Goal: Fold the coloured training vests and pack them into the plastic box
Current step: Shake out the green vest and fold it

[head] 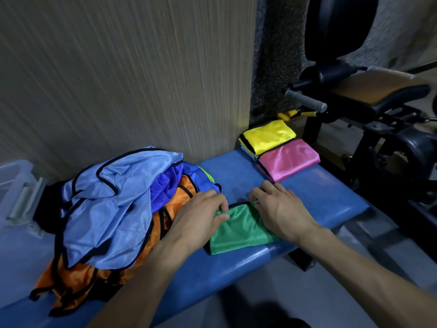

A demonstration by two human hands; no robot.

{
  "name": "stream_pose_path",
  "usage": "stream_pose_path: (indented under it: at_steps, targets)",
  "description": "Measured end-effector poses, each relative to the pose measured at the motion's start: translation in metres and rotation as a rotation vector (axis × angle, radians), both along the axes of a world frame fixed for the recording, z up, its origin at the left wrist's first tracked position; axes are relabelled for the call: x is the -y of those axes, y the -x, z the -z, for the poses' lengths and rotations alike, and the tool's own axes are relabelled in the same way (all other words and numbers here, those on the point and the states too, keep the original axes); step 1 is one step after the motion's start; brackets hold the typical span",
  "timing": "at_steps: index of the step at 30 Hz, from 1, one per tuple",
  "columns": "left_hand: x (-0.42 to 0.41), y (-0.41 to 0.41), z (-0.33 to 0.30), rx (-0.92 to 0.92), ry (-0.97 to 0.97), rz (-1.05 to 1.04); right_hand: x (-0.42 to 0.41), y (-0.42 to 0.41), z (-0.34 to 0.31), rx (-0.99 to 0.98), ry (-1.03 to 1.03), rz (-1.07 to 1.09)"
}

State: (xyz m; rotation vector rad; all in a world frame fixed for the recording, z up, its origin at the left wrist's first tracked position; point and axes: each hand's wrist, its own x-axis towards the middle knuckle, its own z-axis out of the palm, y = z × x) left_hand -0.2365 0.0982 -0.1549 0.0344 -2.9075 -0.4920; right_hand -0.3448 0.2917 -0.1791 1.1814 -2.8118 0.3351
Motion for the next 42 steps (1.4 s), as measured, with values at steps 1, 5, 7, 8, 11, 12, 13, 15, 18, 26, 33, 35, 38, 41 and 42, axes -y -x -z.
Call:
stream_pose_path:
  at_steps: [1,5,7,8,11,12,13,15,18,26,33,35,38,41,42]
  targets:
    - [0.000,0.000,-0.002,-0.013,0.008,-0.005,0.000,0.000,0.000,0.002,0.000,0.000]
    - [0.000,-0.003,-0.004,-0.058,-0.085,-0.010,0.000,-0.001,0.002,-0.002,-0.006,-0.006]
    - [0.002,-0.001,0.000,-0.034,-0.291,-0.039,-0.001,-0.001,0.002,-0.007,-0.007,-0.009]
    - [0.004,0.001,0.000,-0.008,-0.421,-0.058,-0.001,0.000,0.003,-0.007,-0.006,-0.010]
    - [0.010,0.008,0.001,0.174,-0.775,-0.101,-0.002,-0.001,0.004,-0.013,-0.005,-0.015]
    - [0.013,0.009,0.001,0.246,-0.844,-0.102,-0.002,-0.001,0.005,-0.017,-0.005,-0.016]
    - [0.015,0.010,0.001,0.304,-0.894,-0.098,-0.002,-0.001,0.006,-0.020,-0.005,-0.015]
    - [0.020,0.013,0.001,0.381,-0.977,-0.097,-0.003,-0.001,0.006,-0.024,-0.001,-0.013]
    - [0.022,0.017,-0.003,0.446,-1.001,-0.121,-0.004,-0.002,0.007,-0.037,-0.002,-0.015]
    - [0.021,0.027,-0.004,0.441,-0.819,-0.130,0.000,-0.002,0.010,-0.083,0.019,0.001]
    - [0.023,0.024,-0.003,0.458,-0.948,-0.223,0.000,-0.002,0.011,-0.087,0.013,0.011]
    - [0.027,0.022,-0.003,0.450,-1.096,-0.243,0.000,-0.002,0.010,-0.083,0.005,0.016]
    - [0.029,0.017,-0.003,0.473,-1.187,-0.218,0.001,-0.003,0.009,-0.074,-0.003,0.023]
    - [0.029,0.017,0.002,0.441,-1.033,-0.206,0.002,-0.003,0.008,-0.067,-0.010,0.040]
    - [0.029,0.017,0.004,0.413,-0.909,-0.197,0.003,-0.003,0.008,-0.057,-0.016,0.046]
